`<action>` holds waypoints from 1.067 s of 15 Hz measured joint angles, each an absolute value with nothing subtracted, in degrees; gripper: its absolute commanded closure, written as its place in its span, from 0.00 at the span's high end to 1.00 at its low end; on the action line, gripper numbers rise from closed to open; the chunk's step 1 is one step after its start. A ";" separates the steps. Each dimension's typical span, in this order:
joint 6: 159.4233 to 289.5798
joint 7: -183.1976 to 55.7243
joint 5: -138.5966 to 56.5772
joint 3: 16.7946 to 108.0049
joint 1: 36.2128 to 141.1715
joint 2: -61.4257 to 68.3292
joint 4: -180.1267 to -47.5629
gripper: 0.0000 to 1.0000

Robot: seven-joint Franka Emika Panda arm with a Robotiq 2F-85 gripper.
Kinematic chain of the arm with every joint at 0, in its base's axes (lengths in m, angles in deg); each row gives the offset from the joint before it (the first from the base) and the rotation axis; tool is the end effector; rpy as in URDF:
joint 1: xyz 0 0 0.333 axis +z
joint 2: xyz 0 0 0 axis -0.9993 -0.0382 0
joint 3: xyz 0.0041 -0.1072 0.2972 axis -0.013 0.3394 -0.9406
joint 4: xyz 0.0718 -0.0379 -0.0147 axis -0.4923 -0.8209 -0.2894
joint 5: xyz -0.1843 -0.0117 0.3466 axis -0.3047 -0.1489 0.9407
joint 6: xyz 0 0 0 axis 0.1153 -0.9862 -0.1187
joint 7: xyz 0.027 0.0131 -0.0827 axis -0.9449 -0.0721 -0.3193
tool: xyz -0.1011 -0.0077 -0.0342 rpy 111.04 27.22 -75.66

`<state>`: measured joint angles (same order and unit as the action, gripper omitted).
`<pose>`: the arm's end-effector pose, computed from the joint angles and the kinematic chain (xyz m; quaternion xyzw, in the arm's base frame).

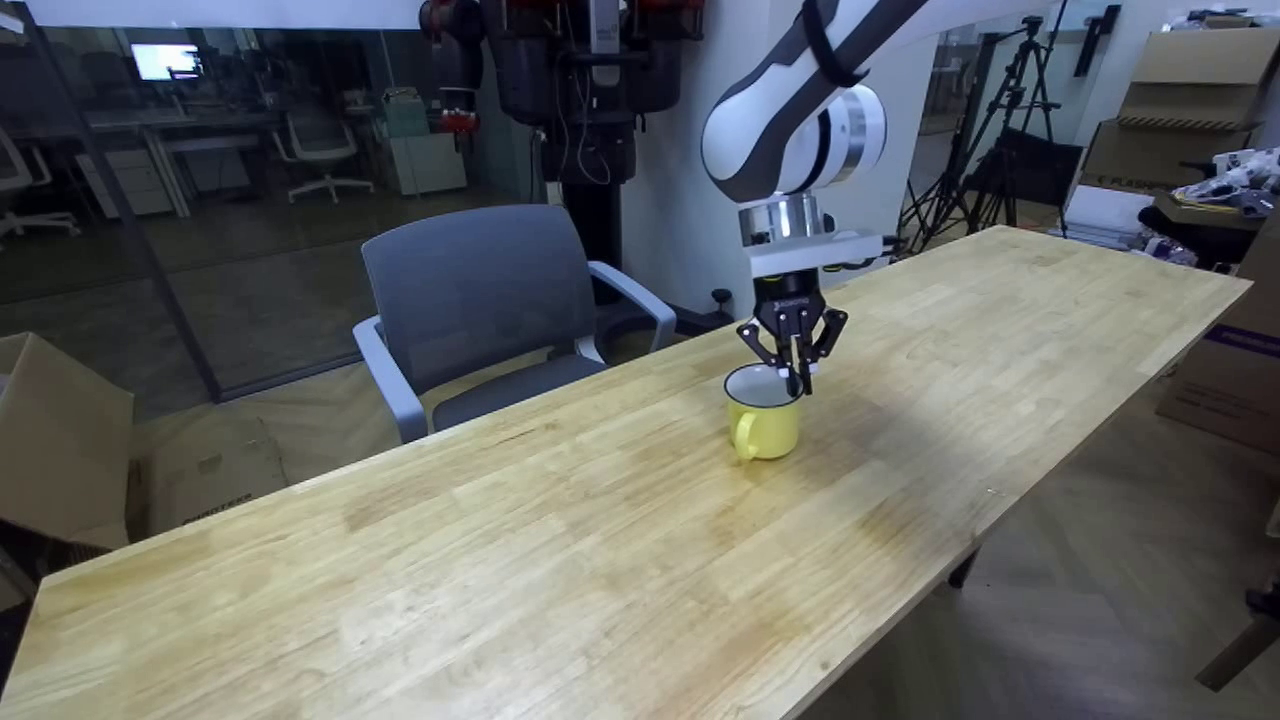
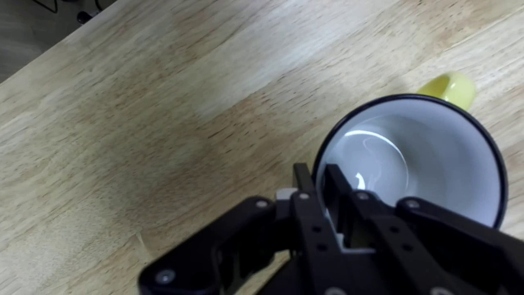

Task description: Slide the cup to the right

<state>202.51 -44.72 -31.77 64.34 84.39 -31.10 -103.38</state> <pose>0.6742 -0.0930 0.1378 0.9391 -0.2963 -0.1733 0.0180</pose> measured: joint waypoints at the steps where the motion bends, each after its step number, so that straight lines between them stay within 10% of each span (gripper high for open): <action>1: 202.45 -44.80 -31.76 64.30 84.40 -31.10 -103.27 0.03; 16: 204.51 -44.68 -24.56 65.61 79.47 -30.60 -103.78 0.03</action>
<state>204.51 -44.68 -24.56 65.61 79.47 -30.60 -103.78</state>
